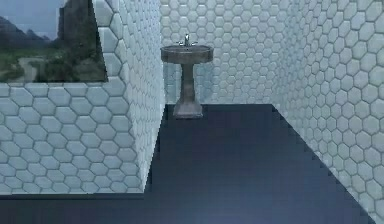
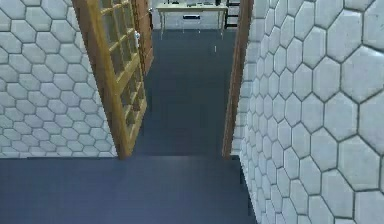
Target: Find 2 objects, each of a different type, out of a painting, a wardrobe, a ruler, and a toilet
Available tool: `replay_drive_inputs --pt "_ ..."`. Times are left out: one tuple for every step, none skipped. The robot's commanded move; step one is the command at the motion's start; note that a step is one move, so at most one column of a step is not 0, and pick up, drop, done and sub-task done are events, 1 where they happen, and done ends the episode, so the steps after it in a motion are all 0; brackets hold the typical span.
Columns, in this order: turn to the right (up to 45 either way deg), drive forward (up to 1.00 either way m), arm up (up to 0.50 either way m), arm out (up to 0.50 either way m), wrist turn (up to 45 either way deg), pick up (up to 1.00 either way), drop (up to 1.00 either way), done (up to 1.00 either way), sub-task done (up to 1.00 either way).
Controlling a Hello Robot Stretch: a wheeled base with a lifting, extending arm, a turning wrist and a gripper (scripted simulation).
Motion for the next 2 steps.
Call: replay_drive_inputs --pt "0.0 0.1 0.0 0.0 0.0 0.0 0.0 0.0 0.0" --pt "-15.0 0.0 0.0 0.0 0.0 0.0 0.0 0.0 0.0"
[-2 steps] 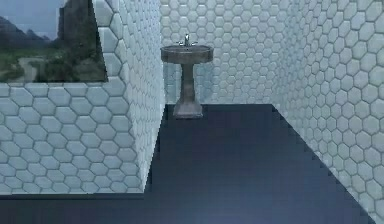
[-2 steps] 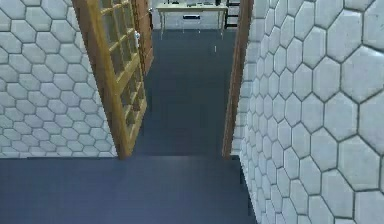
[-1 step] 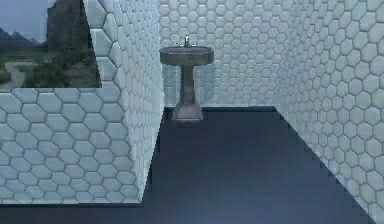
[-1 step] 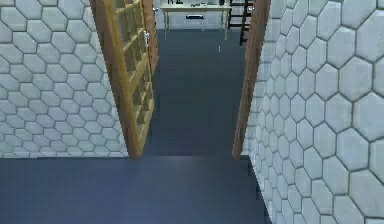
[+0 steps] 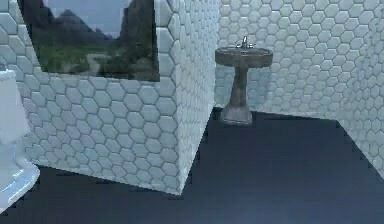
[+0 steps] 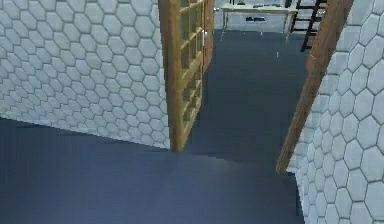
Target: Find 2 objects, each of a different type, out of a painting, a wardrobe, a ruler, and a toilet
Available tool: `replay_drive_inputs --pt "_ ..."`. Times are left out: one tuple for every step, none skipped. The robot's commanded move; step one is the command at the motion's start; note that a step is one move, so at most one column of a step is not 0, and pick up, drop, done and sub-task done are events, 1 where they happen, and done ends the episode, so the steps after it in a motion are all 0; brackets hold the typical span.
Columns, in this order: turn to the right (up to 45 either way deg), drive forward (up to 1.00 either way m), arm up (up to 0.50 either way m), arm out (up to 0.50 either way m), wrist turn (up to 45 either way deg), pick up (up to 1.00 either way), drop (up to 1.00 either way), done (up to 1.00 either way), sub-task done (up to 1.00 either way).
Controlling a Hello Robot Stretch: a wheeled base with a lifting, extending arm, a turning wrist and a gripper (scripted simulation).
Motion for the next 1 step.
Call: replay_drive_inputs --pt "0.0 0.5 0.0 0.0 0.0 0.0 0.0 0.0 0.0"
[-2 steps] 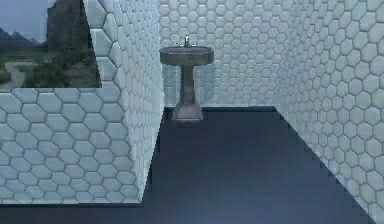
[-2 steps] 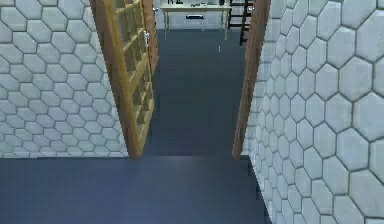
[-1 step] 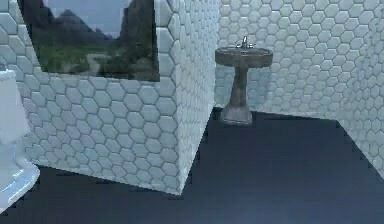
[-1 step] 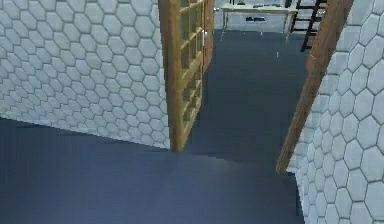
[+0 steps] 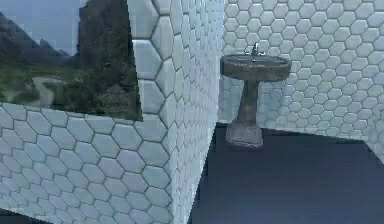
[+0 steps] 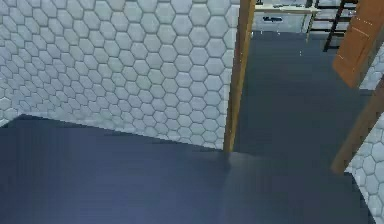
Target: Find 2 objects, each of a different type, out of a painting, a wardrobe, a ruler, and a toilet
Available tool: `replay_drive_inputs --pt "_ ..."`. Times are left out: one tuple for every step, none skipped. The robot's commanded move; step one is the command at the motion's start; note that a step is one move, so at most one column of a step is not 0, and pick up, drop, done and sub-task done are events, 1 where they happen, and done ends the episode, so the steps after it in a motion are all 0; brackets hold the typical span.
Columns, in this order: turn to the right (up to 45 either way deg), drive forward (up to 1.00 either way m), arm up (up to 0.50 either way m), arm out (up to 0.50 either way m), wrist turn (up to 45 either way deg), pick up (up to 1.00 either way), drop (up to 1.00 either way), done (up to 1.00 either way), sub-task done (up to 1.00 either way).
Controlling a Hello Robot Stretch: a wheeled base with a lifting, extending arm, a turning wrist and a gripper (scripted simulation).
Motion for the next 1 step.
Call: replay_drive_inputs --pt "-36.0 0.0 0.0 0.0 0.0 0.0 0.0 0.0 0.0"
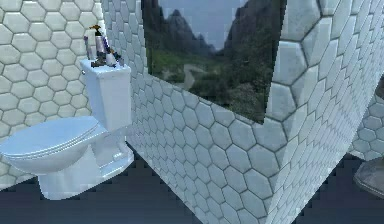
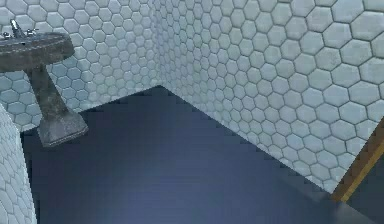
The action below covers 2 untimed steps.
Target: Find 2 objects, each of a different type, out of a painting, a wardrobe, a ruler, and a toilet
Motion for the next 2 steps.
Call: replay_drive_inputs --pt "0.0 0.0 0.0 0.0 0.0 0.0 0.0 0.0 1.0" --pt "-39.0 0.0 0.0 0.0 0.0 0.0 0.0 0.0 0.0"
